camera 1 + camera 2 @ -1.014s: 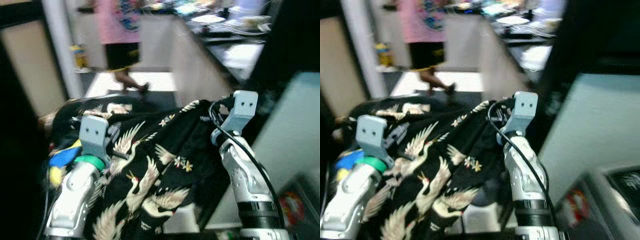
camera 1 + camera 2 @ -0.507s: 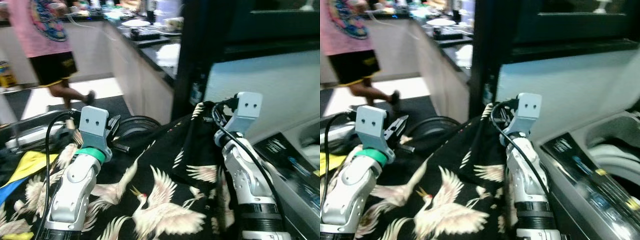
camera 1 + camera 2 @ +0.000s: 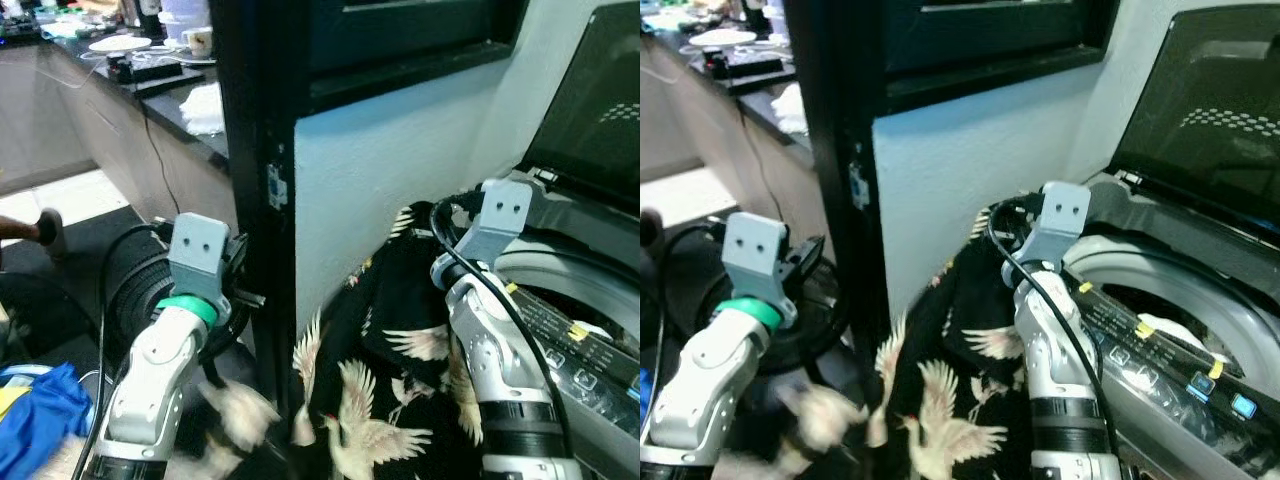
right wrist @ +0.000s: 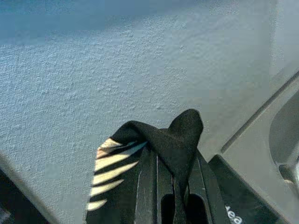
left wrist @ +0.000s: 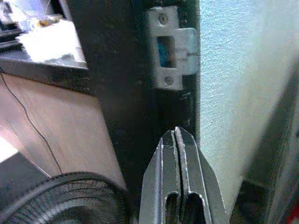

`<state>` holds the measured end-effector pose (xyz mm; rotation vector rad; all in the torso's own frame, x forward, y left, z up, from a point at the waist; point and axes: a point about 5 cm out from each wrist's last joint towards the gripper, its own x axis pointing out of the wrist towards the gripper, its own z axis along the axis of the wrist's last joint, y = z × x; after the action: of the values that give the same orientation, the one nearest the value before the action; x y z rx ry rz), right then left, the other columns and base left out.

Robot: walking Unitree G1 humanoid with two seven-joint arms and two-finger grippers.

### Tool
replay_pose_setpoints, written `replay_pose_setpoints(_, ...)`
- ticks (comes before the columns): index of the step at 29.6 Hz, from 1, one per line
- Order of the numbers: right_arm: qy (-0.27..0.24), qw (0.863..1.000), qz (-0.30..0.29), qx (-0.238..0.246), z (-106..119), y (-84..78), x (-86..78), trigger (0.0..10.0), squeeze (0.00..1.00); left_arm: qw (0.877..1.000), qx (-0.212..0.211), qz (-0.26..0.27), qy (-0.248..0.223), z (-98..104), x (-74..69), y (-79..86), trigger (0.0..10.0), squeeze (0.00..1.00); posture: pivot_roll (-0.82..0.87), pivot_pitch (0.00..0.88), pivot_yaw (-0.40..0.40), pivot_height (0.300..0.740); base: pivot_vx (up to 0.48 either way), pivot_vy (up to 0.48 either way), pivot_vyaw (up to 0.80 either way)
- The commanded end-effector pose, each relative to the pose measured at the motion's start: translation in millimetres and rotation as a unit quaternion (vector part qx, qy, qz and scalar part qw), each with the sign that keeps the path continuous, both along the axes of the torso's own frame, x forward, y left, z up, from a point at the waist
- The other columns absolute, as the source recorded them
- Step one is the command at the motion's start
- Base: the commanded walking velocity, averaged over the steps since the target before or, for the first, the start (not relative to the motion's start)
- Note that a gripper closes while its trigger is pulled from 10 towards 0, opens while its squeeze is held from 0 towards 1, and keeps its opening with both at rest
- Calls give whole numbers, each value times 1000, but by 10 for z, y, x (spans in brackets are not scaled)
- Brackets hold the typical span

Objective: Clothes washing

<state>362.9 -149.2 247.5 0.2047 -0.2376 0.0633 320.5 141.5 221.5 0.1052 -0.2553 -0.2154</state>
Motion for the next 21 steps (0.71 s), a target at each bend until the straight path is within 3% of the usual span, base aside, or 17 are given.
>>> replay_pose_setpoints(1, -10, 1000, 8, 0, 56, 45, -9, 10000, 0, 1000, 5, 3, 2, -12, -16, 16, 10000, 0, -42, 14, 37, 740, 0, 0, -800)
replay_pose_setpoints(21, -28, 999, 28, 14, 130, 107, -20, 10000, 0, 1000, 4, 9, 4, -15, -49, 40, 10000, 0, -36, 23, 27, 740, 0, 0, -800)
